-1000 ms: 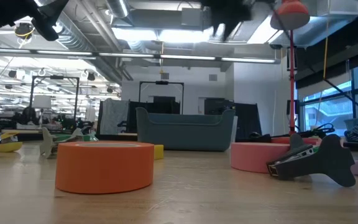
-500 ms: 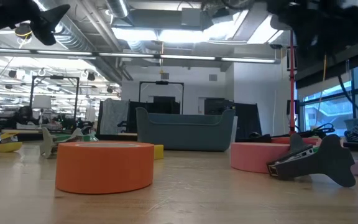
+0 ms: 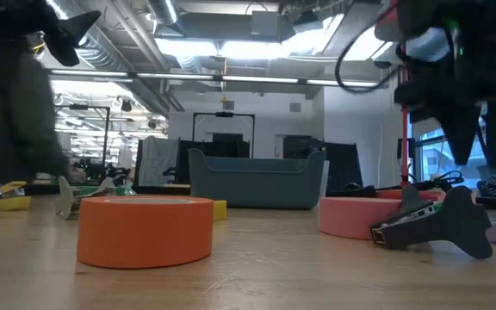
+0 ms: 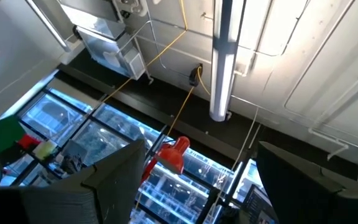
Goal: Pick and place Stapler, Stapler remover, tape
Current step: Put the pink staple remover into the white bin
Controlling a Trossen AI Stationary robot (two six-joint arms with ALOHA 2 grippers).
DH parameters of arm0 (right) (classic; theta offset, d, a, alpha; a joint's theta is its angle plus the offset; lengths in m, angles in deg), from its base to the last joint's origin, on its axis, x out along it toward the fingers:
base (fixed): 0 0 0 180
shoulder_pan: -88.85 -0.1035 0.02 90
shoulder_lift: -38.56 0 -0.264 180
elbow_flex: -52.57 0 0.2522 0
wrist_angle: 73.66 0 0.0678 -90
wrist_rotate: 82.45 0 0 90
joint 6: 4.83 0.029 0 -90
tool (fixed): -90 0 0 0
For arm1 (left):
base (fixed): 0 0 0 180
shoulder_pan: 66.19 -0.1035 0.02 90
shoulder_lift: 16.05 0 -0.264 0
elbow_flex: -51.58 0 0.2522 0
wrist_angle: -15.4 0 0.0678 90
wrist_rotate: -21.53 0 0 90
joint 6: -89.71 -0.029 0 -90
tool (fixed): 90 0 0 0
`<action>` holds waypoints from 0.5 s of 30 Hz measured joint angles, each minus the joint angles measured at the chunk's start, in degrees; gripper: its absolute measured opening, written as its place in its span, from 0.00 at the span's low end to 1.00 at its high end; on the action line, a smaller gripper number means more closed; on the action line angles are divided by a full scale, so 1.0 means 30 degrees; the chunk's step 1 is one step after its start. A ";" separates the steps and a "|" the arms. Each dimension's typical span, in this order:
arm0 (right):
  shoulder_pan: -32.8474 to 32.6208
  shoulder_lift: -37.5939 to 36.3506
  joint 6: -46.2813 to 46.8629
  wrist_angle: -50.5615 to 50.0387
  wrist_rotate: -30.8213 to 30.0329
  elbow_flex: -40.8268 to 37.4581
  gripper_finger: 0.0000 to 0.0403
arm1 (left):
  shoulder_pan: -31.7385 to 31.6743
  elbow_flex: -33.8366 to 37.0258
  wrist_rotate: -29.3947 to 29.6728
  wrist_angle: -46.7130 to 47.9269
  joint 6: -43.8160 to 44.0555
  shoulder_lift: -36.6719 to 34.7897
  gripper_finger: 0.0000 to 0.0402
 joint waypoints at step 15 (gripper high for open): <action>0.1121 0.0007 0.0026 0.3716 -0.1481 -0.3926 0.48 | 0.0000 0.0000 0.0305 -0.0036 0.0546 -0.0003 0.74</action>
